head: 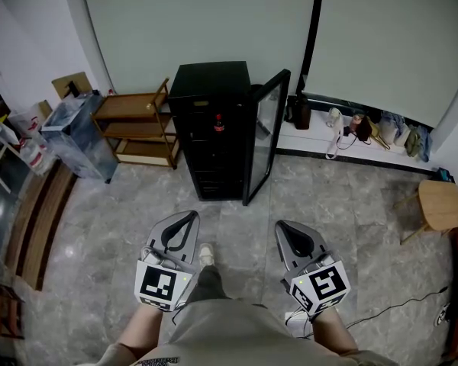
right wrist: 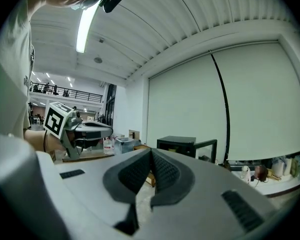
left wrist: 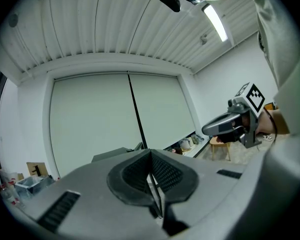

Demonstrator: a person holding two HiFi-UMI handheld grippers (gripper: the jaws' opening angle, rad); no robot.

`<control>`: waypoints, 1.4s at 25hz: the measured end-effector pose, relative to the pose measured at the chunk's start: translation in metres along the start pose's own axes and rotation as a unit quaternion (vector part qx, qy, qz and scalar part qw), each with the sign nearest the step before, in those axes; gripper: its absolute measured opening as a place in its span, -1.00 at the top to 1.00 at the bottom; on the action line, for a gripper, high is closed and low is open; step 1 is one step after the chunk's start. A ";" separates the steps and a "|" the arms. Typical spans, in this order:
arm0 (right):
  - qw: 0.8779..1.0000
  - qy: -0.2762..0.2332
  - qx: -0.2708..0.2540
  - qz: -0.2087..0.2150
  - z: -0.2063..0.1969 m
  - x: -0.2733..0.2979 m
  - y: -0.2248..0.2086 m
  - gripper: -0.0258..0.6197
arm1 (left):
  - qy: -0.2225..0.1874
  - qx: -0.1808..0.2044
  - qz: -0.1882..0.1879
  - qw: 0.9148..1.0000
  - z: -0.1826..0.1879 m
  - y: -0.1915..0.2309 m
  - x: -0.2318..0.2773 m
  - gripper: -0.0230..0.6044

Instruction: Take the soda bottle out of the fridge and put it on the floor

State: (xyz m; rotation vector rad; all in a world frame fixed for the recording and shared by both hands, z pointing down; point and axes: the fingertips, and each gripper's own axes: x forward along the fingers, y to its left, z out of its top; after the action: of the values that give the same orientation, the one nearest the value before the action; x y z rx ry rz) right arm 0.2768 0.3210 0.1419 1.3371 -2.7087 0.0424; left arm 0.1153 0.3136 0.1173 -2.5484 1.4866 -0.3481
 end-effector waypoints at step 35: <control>0.997 0.054 0.056 -0.019 0.029 0.392 -0.071 0.93 | 0.019 -0.003 -0.067 0.998 -0.075 0.301 0.233 0.91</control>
State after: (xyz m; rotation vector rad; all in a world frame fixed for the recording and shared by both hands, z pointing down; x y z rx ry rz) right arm 0.0943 -0.0335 0.1579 1.3712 -2.6255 0.2589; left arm -0.0455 -0.0381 0.1368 -2.6677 1.3328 -0.4131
